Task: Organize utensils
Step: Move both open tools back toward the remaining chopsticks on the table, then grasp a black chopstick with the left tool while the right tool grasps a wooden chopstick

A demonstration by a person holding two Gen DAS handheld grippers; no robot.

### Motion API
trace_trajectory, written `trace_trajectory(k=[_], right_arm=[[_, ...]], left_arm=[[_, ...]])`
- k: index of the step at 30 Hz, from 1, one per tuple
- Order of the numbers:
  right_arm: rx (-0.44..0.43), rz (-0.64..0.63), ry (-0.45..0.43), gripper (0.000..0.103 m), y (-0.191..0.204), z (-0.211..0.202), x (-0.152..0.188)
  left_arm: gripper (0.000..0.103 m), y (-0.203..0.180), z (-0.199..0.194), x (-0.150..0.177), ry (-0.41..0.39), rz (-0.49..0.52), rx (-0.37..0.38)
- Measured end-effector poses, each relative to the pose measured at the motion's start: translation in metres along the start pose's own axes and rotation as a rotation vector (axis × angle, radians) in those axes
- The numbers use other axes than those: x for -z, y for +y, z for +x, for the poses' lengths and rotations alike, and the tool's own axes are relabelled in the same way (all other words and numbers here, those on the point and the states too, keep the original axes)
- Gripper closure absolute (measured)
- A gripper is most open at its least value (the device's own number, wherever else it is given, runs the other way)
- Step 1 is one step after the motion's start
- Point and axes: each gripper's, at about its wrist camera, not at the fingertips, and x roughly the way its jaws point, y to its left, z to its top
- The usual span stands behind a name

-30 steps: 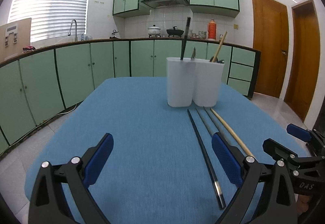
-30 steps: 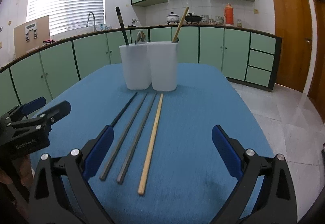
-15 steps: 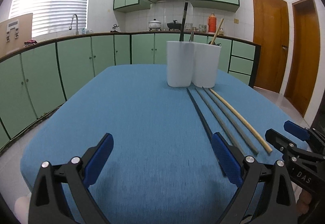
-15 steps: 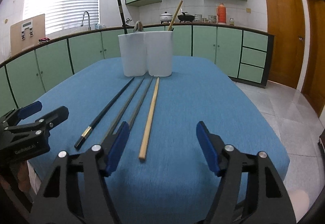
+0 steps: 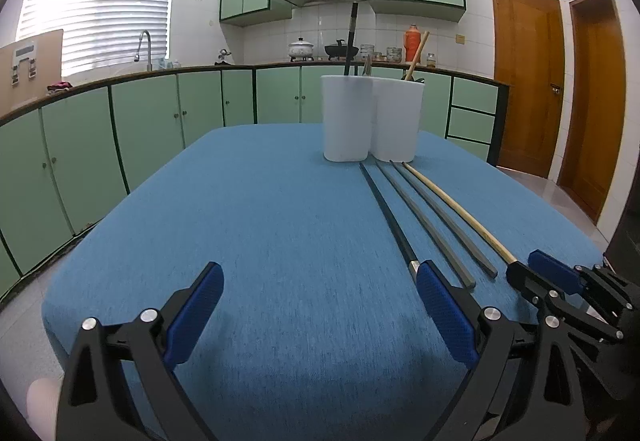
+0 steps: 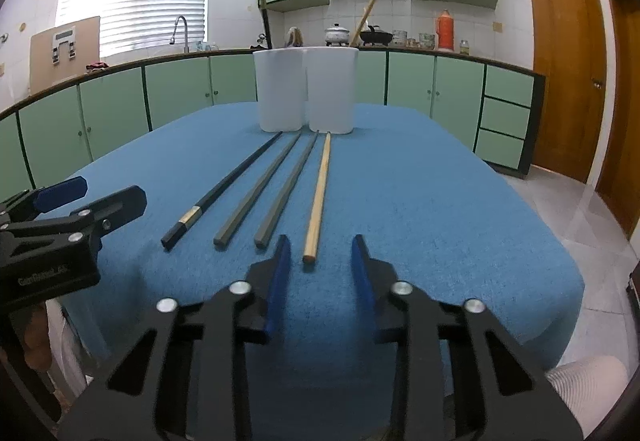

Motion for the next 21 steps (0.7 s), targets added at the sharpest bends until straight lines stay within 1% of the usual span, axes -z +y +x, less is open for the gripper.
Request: trace_trajectory(k=[1,8,14,15,21], right_arm=[[0.002,-0.006,-0.005,0.083,0.0017,0.0000,0.0008],[0.022,-0.002,-0.032,0.086,0.0064,-0.0007,0.0051],[0.023,-0.009,-0.044,0.094,0.0098,0.0009,0.0061],[0.023,-0.010,-0.045,0.096,0.0098,0.0006,0.0066],[0.046,-0.007,-0.053,0.097,0.0059,-0.0008,0.0065]], left_arm=[[0.008,0.0002,-0.0002,0.0002,0.000,-0.003,0.000],[0.008,0.0028,-0.0002,0.0046,0.006,-0.009,0.004],[0.008,-0.0001,0.0008,0.0060,0.013,-0.007,0.011],[0.008,-0.0007,0.0007,0.0062,0.012,-0.006,0.012],[0.008,-0.0057,0.0017,0.0062,0.015,-0.006,0.021]])
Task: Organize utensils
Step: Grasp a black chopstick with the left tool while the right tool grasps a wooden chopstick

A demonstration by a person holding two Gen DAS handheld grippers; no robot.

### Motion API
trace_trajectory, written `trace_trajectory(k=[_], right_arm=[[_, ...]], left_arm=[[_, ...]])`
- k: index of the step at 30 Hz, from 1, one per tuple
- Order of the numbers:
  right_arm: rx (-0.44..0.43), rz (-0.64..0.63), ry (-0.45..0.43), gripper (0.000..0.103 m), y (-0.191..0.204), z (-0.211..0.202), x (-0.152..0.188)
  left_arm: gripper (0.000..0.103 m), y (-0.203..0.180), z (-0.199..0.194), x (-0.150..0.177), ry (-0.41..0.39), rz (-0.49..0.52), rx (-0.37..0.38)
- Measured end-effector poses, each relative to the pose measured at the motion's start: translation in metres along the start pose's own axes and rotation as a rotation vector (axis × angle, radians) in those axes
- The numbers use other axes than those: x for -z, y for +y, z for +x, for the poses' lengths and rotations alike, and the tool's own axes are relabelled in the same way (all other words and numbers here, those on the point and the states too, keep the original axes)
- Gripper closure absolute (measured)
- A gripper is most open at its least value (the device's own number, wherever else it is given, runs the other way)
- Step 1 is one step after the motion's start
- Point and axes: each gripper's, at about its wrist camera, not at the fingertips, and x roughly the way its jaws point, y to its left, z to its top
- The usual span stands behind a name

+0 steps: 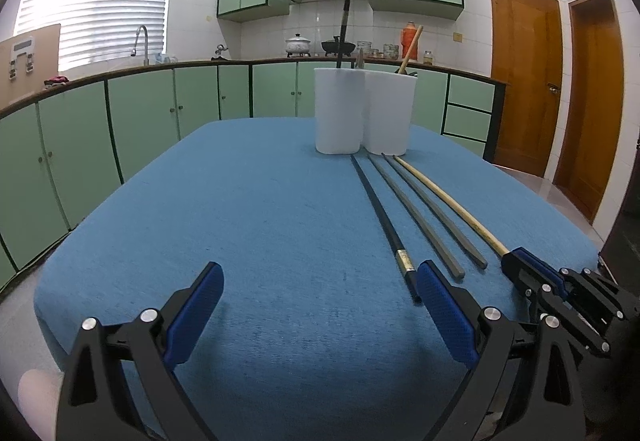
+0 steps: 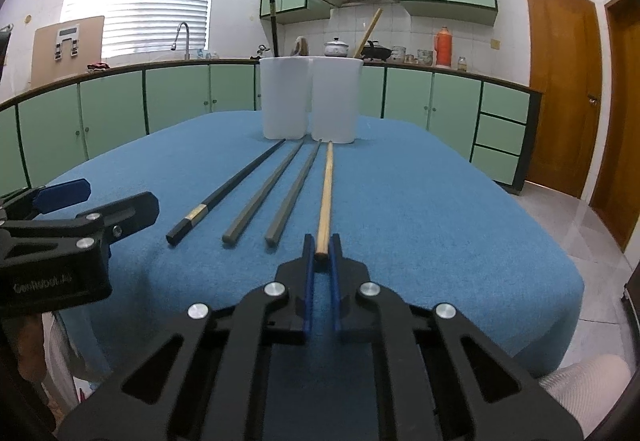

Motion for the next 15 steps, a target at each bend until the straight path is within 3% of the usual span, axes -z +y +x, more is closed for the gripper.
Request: trace_trajectory(k=[4,15], right_arm=[[0.008,0.043,0.011,0.097,-0.013,-0.001,0.000],[-0.005,0.064,0.020,0.097,-0.025,-0.003,0.002]], left_arm=[[0.010,-0.008,0.004,0.002,0.011,0.009,0.016],[0.046,-0.033,0.013,0.008,0.020,0.065,0.027]])
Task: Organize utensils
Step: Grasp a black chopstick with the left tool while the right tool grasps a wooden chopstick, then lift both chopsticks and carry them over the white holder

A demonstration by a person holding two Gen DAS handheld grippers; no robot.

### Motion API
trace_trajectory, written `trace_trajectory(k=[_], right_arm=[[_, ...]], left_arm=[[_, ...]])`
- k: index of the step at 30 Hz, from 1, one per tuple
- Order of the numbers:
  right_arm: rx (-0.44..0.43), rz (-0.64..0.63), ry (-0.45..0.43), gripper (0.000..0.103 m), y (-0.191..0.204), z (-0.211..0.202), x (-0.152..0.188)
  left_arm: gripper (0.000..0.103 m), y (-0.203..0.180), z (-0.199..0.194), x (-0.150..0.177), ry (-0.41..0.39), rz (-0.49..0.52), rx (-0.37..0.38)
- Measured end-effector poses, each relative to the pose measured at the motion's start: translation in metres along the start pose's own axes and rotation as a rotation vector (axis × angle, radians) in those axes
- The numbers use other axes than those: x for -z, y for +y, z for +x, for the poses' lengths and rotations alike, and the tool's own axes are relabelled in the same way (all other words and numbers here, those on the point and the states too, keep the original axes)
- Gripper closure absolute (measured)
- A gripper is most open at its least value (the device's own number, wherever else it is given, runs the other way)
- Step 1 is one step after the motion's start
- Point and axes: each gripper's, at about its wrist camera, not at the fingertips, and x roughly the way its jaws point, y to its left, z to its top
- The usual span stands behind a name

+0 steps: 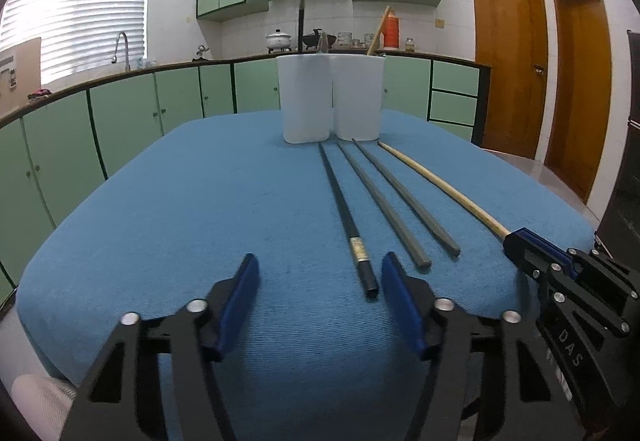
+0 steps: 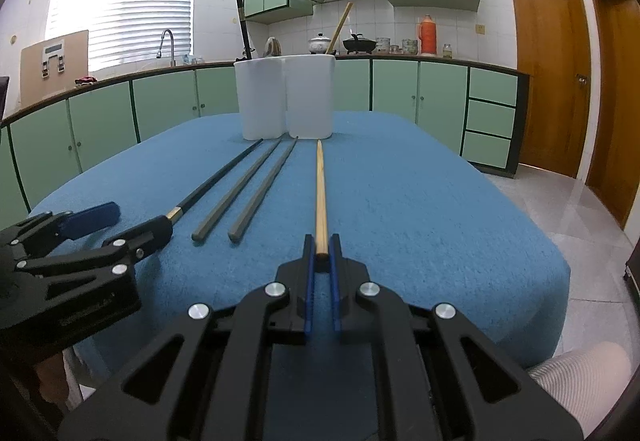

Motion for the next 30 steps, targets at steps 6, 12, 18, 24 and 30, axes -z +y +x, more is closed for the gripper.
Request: trace_trajectory(k=[6,12,18,24,30], right_arm=[[-0.009,0.018,0.003,0.097,-0.005,0.000,-0.001],[-0.013,0.026,0.004,0.097,-0.007,0.001,-0.001],[-0.014,0.027,0.000,0.097,-0.010,-0.002,-0.001],[-0.024,0.017,-0.023,0.097,-0.011,-0.013,-0.012],[-0.045,0.035,-0.056,0.097,-0.017,-0.028,-0.026]], left_arm=[[0.067,-0.010,0.000,0.002,-0.008,0.004,0.002],[0.094,-0.019,-0.001,0.002,-0.008,0.002,0.024],[0.097,-0.017,-0.002,-0.002,-0.001,-0.014,0.017],[0.097,-0.013,-0.011,-0.010,-0.015,-0.022,0.027],[0.097,-0.011,-0.026,-0.020,-0.054,-0.025,0.028]])
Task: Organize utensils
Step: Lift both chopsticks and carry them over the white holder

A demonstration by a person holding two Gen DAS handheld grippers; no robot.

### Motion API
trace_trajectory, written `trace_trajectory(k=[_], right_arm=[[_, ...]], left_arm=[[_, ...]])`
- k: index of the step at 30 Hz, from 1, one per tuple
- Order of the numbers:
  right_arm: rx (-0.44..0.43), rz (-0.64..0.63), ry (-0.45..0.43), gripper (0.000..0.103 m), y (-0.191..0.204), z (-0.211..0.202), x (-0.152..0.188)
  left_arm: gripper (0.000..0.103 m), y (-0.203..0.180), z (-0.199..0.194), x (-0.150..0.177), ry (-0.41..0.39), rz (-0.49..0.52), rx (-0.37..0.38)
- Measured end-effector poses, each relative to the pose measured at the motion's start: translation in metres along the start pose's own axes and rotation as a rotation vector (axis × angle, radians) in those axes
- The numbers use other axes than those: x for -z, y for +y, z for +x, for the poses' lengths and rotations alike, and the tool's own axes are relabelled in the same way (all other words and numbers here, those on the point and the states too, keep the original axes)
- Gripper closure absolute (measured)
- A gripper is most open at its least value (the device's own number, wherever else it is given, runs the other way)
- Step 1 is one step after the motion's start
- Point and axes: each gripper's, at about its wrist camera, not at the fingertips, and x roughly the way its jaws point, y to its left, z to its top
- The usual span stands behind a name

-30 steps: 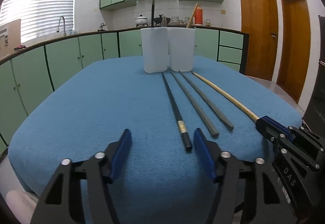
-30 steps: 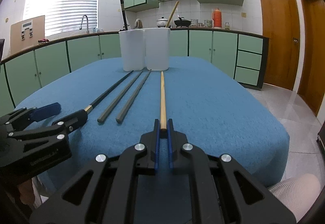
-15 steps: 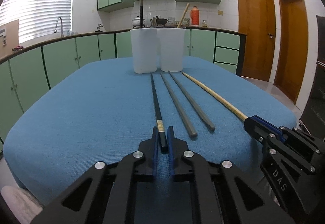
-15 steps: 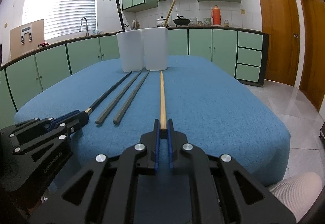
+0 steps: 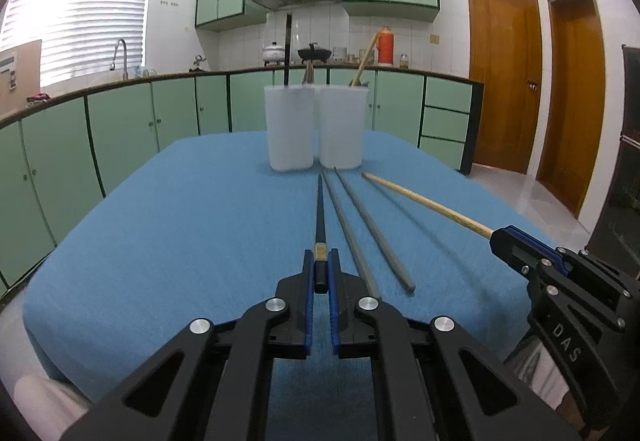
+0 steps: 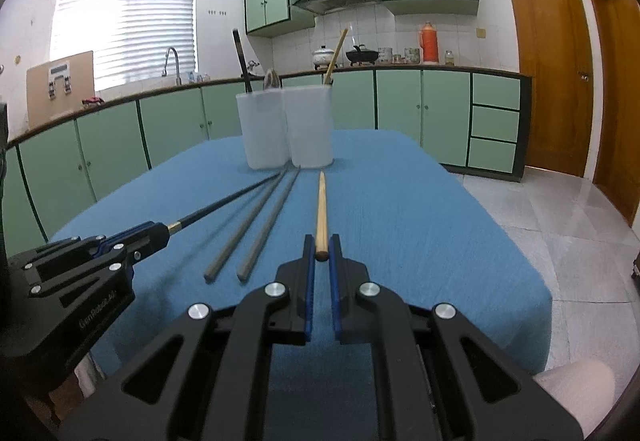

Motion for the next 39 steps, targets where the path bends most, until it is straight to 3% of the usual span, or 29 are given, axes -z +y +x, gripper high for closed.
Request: trace_trajectory(k=[13,20,39], right_arm=[[0.000,-0.049,-0.118,0.097,-0.006,-0.021,-0.071],[-0.029,-0.061,-0.139,0.097,-0.013,-0.019,-0.117],[-0.144,-0.068,-0.094,0.097,-0.015,0.004,-0.208]], left_arm=[[0.097,0.021,-0.042,-0.068,-0.179,-0.011,-0.021],[0.097,0.030,-0.051,-0.107,-0.254,-0.018,-0.012],[0.097,0.049,-0.039,-0.172,-0.281,-0.043,0.045]])
